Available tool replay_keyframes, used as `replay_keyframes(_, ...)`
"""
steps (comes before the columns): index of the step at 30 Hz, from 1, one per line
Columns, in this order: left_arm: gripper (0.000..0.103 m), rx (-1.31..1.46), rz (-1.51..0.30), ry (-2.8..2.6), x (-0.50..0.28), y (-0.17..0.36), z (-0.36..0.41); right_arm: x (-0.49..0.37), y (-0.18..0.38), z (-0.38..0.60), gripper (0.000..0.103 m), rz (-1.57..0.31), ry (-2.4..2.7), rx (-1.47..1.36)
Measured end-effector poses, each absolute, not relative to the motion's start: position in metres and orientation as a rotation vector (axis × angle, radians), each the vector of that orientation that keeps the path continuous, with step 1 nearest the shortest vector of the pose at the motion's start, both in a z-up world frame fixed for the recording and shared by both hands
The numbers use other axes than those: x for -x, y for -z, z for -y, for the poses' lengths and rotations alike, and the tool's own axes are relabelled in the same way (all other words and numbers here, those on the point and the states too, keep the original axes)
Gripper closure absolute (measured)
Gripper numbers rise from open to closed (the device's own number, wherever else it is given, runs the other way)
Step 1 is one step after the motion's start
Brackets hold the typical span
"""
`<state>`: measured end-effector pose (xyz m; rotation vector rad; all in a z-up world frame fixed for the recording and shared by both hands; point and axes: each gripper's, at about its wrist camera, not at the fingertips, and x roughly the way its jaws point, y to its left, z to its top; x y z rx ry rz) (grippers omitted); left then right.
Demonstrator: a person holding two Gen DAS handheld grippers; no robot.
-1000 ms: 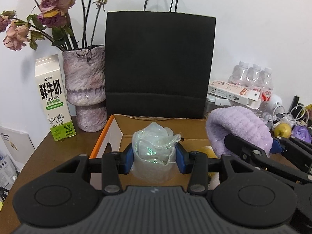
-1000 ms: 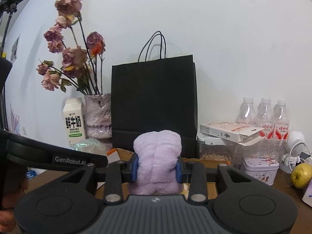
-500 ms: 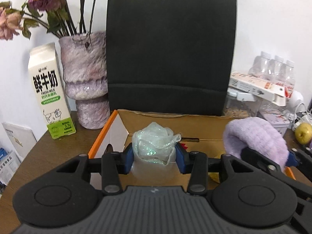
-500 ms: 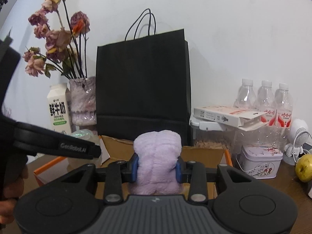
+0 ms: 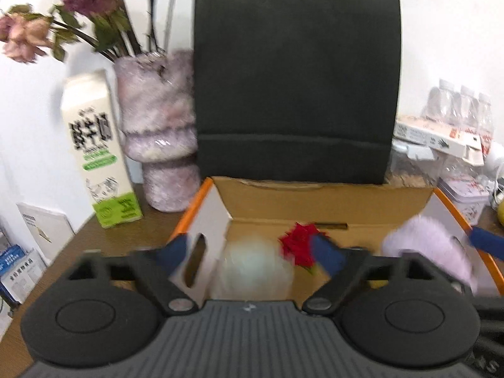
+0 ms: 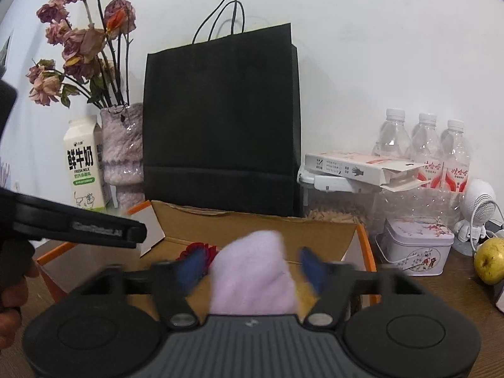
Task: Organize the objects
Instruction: 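Open the left tool to drop the cup into the box while the right tool drops the towel, then withdraw both tools up and out of the red box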
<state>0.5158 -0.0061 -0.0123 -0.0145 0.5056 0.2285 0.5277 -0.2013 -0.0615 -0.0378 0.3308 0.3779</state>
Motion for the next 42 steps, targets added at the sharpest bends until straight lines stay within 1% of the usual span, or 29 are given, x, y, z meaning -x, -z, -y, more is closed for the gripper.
replay_keyframes(1,0.0,0.015,-0.482,-0.237,-0.513,0.011,0.004,-0.527,0.061,0.201,0.0,-0.327,-0.375,0.037)
replay_keyframes(20,0.0,0.076,-0.461,-0.239,-0.495,0.005,-0.015,-0.525,0.057,0.203,0.0,-0.354,-0.376,0.037)
replay_keyframes(30,0.0,0.098,-0.445,-0.226,-0.467,-0.01,-0.021,-0.499,0.03,0.206,0.0,-0.318,-0.404,0.033)
replay_keyframes(42,0.0,0.089,-0.425,-0.217,-0.42,-0.032,-0.021,-0.449,0.002,0.219,0.0,-0.278,-0.432,0.042)
